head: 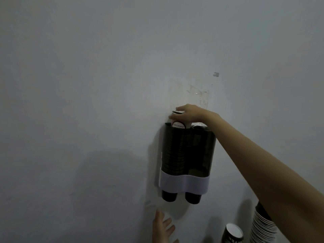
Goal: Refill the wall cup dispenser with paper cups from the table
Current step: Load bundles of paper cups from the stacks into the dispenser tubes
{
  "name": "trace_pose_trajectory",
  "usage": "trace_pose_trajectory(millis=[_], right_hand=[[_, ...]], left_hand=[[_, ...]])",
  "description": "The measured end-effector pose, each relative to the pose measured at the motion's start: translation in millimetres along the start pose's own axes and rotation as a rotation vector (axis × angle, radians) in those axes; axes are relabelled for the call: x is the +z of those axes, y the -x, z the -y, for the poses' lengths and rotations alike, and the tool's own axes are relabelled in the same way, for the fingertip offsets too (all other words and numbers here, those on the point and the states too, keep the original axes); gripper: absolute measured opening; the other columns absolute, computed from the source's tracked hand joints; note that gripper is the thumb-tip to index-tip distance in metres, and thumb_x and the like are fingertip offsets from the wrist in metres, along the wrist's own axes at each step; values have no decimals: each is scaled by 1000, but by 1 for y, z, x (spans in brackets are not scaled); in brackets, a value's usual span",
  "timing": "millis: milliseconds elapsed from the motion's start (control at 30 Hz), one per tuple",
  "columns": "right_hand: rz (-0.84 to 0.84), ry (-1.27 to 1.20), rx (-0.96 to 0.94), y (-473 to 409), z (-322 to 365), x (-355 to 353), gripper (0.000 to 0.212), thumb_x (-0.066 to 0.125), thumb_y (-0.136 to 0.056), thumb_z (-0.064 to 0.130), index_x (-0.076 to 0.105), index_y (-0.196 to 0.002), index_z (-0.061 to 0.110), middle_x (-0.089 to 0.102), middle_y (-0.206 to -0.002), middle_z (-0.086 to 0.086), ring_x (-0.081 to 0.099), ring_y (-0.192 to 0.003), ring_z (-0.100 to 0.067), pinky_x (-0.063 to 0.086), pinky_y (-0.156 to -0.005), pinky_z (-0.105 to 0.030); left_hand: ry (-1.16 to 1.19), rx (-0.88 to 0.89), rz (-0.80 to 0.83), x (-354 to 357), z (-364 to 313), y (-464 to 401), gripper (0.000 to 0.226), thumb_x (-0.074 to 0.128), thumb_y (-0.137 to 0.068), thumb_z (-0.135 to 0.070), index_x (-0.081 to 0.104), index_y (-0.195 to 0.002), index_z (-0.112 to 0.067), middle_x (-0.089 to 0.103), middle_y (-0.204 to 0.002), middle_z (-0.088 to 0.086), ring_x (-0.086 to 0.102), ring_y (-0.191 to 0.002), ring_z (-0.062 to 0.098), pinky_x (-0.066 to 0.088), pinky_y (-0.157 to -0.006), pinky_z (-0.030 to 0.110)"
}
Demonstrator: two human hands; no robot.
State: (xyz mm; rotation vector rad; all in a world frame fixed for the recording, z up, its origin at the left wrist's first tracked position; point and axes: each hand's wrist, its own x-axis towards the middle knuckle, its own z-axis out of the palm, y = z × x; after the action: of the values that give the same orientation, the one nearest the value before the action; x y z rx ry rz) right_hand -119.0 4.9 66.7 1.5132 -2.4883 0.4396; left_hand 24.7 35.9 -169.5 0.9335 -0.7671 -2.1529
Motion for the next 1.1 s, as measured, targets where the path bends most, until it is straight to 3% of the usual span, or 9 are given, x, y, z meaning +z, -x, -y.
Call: trace_pose_trajectory(millis=[100, 233, 367, 433, 567, 833, 967, 1033, 1100], right_hand=[[-50, -236, -34, 8, -2, 1, 63, 26, -93, 58, 41, -140, 20, 38, -149, -11, 29, -140, -31, 18, -115, -38], [-304, -540, -95, 17, -5, 7, 59, 23, -96, 50, 64, -113, 11, 63, -109, -11, 54, -105, -22, 37, -105, -35], [88, -257, 5, 19, -15, 20, 72, 13, -91, 62, 66, -112, 17, 60, -120, -16, 53, -115, -28, 30, -111, -41], [97, -272, -3, 18, -16, 22, 73, 14, -91, 62, 66, -112, 16, 59, -122, -18, 53, -114, -28, 32, -108, -40], [-241, -580, -74, 24, -17, 14, 59, 23, -97, 50, 66, -107, 11, 67, -96, -10, 59, -94, -20, 41, -72, -24], [-605, -917, 46, 153, -96, 93, 42, 29, -97, 33, 65, -97, 11, 65, -84, -2, 60, -74, 8, 39, -73, 0], [-400, -963, 471, 225, -164, 204, 15, 49, -94, 15, 58, -104, 9, 65, -87, -4, 58, -79, -8, 43, -71, -14], [-240, -917, 640, 248, -187, 254, 34, 61, -85, 5, 49, -118, 3, 60, -96, -10, 58, -87, -18, 44, -67, -7], [-107, -881, 704, 256, -201, 295, 61, 70, -76, 2, 36, -127, 4, 56, -107, -10, 56, -102, -20, 45, -83, -17]], left_hand=[[-8, -55, 37, -1, 4, -5, 57, 31, -95, -38, 34, -137, 0, 34, -145, 22, 34, -132, 37, 25, -107, 51], [-40, -99, 86, 2, 11, -8, 59, 32, -94, -40, 33, -137, 0, 35, -145, 22, 34, -133, 37, 23, -107, 52], [-82, -126, 99, 5, 21, -13, 60, 32, -94, -42, 33, -137, 0, 35, -145, 22, 34, -133, 37, 24, -107, 52], [-92, -137, 107, 7, 25, -14, 61, 31, -93, -43, 34, -136, 0, 36, -145, 21, 34, -133, 36, 24, -107, 52], [-134, -131, 103, 10, 36, -20, 57, 32, -94, -41, 37, -135, -2, 38, -144, 21, 36, -131, 35, 25, -107, 51], [-566, -15, 212, 2, 111, -47, 27, 37, -94, -32, 45, -115, -16, 49, -117, 8, 46, -101, 19, 37, -90, 35], [-871, -63, 324, 4, 157, -69, 39, 50, -88, -23, 45, -122, -6, 55, -120, 18, 53, -107, 25, 41, -90, 31], [-974, -81, 372, 10, 176, -84, 49, 57, -85, -16, 39, -129, -2, 51, -128, 19, 52, -114, 27, 40, -87, 27], [-1084, -79, 415, 16, 190, -96, 57, 62, -82, -12, 35, -132, -2, 46, -134, 16, 48, -123, 25, 39, -89, 24]])
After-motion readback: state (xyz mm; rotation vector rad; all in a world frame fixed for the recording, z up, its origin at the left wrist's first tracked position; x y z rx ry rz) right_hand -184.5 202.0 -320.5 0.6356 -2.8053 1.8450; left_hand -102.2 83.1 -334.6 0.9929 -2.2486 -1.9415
